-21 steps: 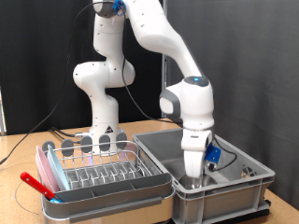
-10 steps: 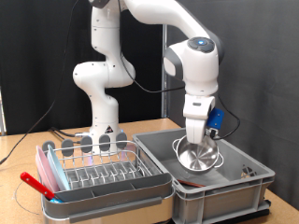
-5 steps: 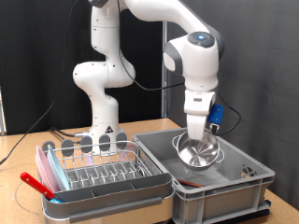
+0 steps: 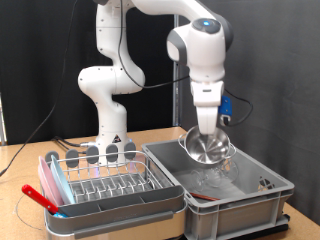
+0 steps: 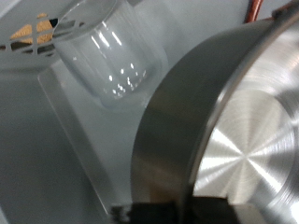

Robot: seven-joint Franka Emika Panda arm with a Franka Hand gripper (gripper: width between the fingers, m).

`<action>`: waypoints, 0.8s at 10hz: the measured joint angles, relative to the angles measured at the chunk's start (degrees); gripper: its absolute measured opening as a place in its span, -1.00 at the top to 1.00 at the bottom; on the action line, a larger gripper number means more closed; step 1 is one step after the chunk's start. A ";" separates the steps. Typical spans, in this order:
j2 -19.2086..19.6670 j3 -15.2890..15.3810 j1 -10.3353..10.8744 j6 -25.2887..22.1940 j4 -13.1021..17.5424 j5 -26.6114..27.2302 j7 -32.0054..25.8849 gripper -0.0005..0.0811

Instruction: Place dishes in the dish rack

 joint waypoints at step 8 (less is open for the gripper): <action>-12.24 -2.92 -1.72 -6.97 -7.08 -3.04 -4.39 0.93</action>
